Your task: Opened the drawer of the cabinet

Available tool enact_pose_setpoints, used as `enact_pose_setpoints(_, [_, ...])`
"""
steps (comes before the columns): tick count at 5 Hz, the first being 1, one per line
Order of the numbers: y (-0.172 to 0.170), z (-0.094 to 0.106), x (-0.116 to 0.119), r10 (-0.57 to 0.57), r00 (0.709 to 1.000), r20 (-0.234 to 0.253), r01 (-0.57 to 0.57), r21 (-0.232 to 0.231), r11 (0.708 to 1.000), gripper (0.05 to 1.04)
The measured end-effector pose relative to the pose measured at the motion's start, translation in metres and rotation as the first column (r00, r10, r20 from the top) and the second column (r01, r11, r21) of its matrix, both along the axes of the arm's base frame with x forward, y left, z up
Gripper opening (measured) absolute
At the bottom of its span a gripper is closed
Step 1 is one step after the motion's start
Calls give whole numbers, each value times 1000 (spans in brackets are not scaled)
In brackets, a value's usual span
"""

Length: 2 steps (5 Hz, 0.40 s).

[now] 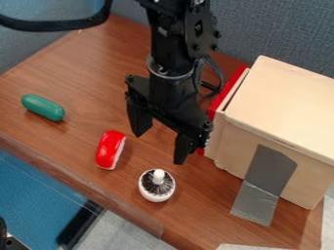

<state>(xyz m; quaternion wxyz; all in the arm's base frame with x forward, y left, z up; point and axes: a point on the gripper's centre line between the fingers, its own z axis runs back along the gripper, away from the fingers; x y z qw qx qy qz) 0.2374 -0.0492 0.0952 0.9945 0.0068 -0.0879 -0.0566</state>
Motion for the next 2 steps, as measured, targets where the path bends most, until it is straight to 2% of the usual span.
enact_pose_setpoints(1, [0, -5, -1, -3, 1000, -19, 3, 5, 1000, 1007])
enact_pose_setpoints(2, [17, -9, 25, 52, 998, -18, -52, 11, 999, 1006])
